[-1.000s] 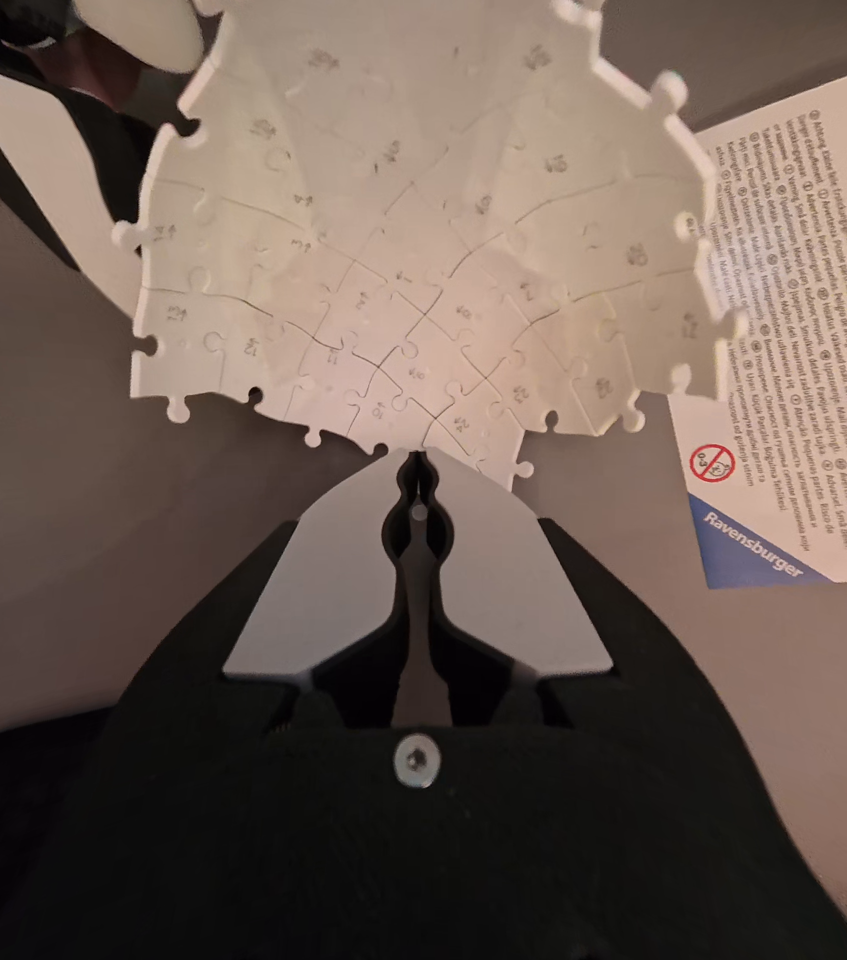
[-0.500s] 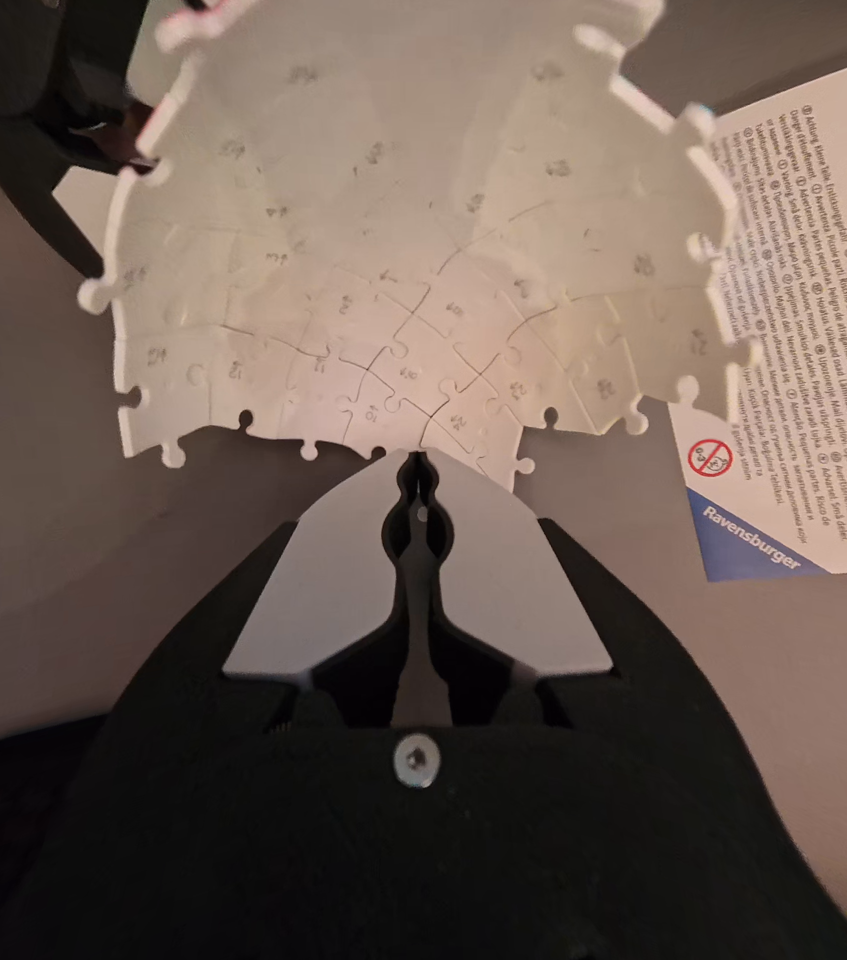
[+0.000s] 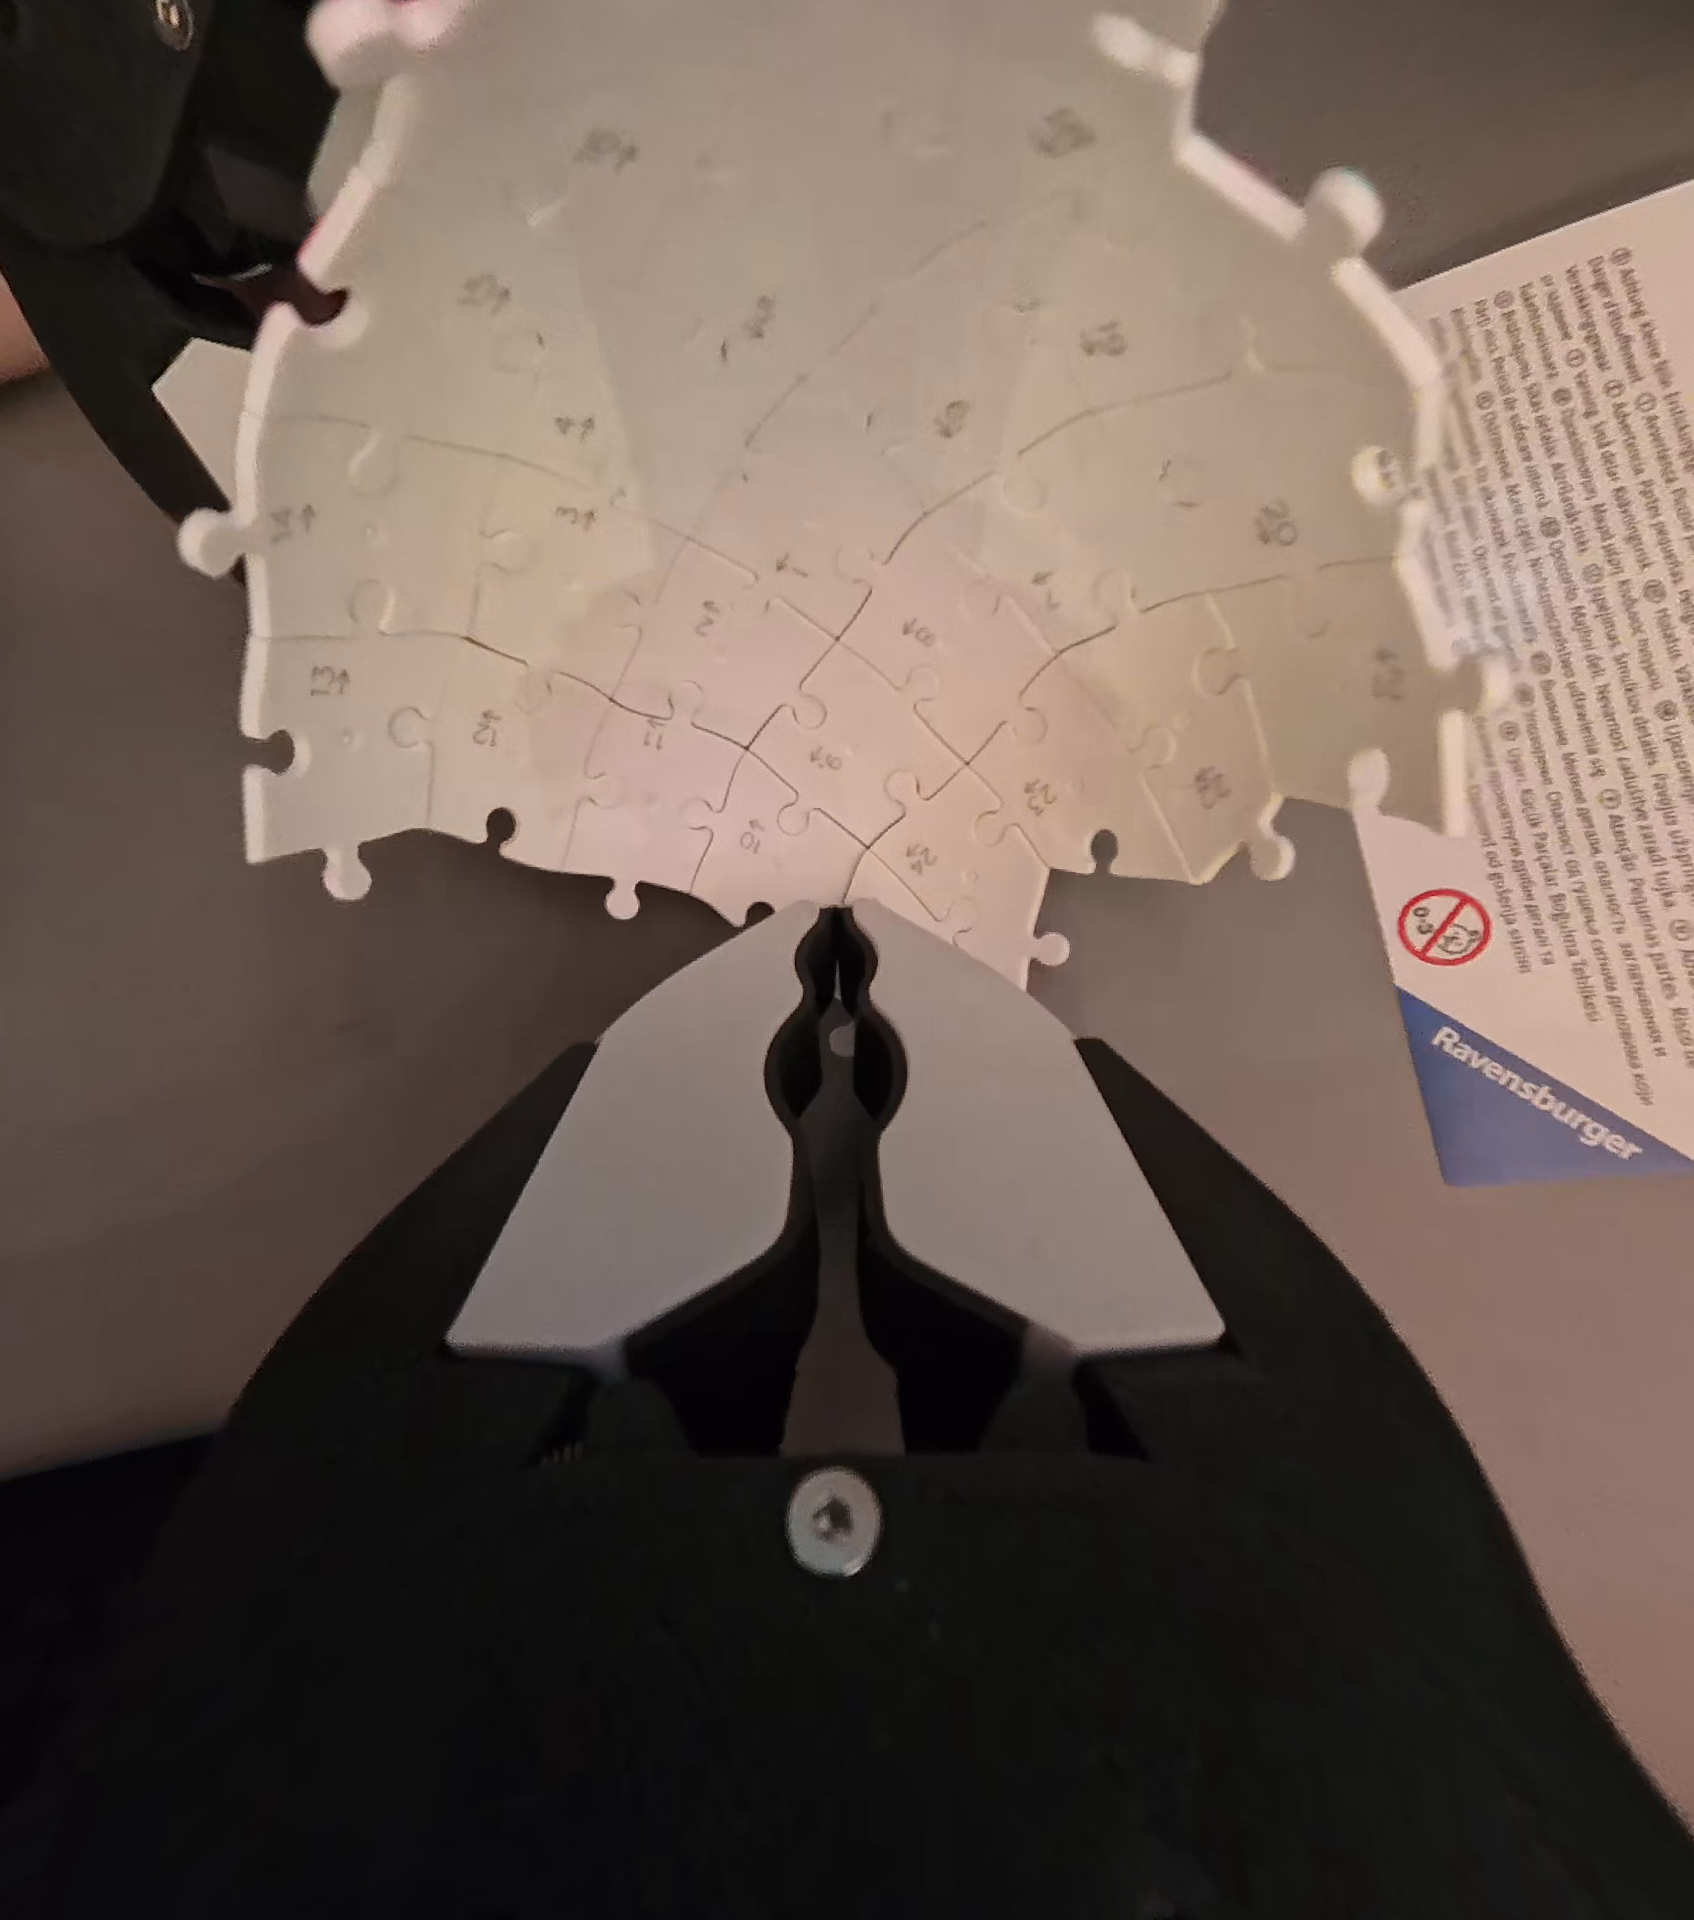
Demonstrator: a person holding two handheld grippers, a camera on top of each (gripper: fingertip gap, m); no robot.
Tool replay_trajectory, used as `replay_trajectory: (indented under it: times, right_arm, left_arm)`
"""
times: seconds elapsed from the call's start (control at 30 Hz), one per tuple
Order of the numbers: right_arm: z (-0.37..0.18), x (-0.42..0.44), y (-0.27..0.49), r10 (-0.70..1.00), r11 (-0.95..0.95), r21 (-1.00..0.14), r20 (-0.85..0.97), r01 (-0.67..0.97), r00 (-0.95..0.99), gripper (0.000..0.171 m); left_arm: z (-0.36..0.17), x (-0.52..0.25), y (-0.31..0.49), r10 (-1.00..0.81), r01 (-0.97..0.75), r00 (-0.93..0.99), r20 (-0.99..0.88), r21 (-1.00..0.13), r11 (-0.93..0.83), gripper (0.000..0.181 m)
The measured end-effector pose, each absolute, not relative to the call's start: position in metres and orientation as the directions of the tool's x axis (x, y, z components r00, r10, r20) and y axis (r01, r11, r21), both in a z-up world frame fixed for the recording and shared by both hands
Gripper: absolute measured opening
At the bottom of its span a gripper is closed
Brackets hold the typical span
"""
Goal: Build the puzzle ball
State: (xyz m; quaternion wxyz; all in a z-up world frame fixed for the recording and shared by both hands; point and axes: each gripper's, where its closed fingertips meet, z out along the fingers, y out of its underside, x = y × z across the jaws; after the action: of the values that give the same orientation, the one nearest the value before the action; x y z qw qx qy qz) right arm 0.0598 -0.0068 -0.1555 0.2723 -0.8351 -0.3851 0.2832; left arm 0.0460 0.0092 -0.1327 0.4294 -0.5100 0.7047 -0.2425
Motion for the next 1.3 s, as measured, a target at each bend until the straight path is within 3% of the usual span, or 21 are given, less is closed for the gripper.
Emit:
replay_trajectory:
  times: [0.3, 0.63, 0.8, 0.93, 1.3]
  right_arm:
    - [-0.154, 0.065, 0.000, 0.754, -0.606, -0.672, -0.312, 0.427, 0.579, 0.001]
    - [-0.153, 0.065, -0.005, 0.828, -0.488, -0.685, -0.168, 0.541, 0.534, 0.001]
    - [-0.136, 0.074, -0.003, 0.794, -0.511, -0.695, -0.156, 0.506, 0.587, 0.001]
    - [-0.137, 0.087, -0.013, 0.770, -0.562, -0.636, -0.168, 0.529, 0.616, 0.001]
    - [-0.156, 0.077, -0.028, 0.832, -0.513, -0.618, -0.189, 0.595, 0.521, 0.002]
  left_arm:
    - [-0.133, 0.047, 0.009, -0.926, -0.511, -0.111, -0.360, -0.779, 0.364, 0.092]
    - [-0.133, 0.047, 0.010, -0.926, -0.513, -0.108, -0.362, -0.778, 0.364, 0.090]
    - [-0.133, 0.047, 0.010, -0.926, -0.512, -0.108, -0.363, -0.778, 0.365, 0.090]
    - [-0.133, 0.047, 0.010, -0.925, -0.512, -0.108, -0.363, -0.778, 0.365, 0.090]
    - [-0.133, 0.048, 0.007, -0.925, -0.510, -0.112, -0.364, -0.778, 0.368, 0.090]
